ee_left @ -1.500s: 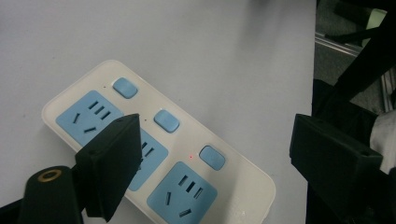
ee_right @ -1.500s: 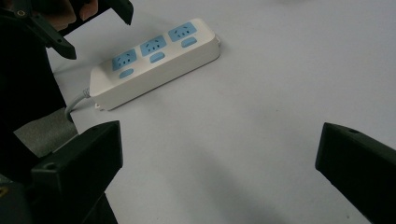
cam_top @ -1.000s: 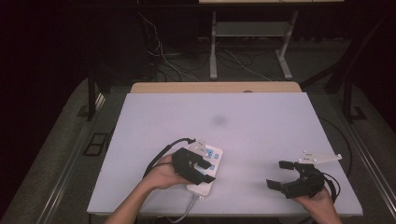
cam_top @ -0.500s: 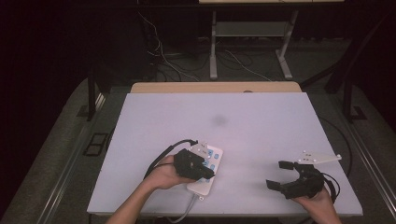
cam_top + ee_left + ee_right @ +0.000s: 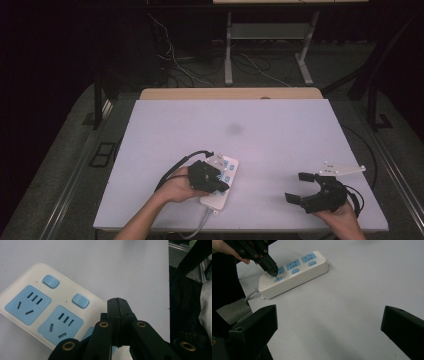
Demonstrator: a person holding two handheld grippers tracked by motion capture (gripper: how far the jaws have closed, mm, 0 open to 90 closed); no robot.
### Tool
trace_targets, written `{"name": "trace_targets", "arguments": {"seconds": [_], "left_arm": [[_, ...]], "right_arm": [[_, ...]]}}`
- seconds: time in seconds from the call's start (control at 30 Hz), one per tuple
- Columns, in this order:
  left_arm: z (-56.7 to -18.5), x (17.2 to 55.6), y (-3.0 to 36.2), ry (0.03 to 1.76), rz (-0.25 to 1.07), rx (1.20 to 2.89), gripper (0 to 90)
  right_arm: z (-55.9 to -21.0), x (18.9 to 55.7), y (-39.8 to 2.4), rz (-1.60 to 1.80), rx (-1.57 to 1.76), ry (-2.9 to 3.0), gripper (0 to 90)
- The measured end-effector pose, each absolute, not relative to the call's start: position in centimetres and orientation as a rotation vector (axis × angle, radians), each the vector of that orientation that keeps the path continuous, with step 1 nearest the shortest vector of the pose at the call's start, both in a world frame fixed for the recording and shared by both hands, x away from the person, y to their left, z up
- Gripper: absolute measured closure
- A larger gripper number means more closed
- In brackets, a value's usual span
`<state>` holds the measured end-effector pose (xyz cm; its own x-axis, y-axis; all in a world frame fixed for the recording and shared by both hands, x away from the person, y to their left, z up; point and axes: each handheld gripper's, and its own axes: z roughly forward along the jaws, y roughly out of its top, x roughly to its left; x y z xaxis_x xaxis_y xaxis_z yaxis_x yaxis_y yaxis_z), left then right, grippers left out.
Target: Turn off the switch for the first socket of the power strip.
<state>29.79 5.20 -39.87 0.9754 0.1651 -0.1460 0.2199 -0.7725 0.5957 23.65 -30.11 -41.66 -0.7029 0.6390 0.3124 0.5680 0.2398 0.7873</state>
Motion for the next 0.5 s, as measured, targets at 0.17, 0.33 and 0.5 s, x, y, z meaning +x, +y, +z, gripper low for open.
{"name": "trace_targets", "arguments": {"seconds": [0.17, 0.33, 0.5], "left_arm": [[-40.11, 29.8, 5.11, 0.26, -0.098, 2.486, 89.2], [-40.49, 29.88, 5.19, 0.25, -0.102, 2.498, 89.3], [-40.61, 30.02, 5.41, 0.264, -0.127, 2.493, 89.4]], "right_arm": [[-41.67, 23.65, -30.12, 1.482, 1.177, 2.415, 0.4], [-41.67, 23.64, -30.15, 1.484, 1.18, 2.416, 0.4], [-41.72, 23.66, -30.14, 1.482, 1.179, 2.42, 0.4]]}}
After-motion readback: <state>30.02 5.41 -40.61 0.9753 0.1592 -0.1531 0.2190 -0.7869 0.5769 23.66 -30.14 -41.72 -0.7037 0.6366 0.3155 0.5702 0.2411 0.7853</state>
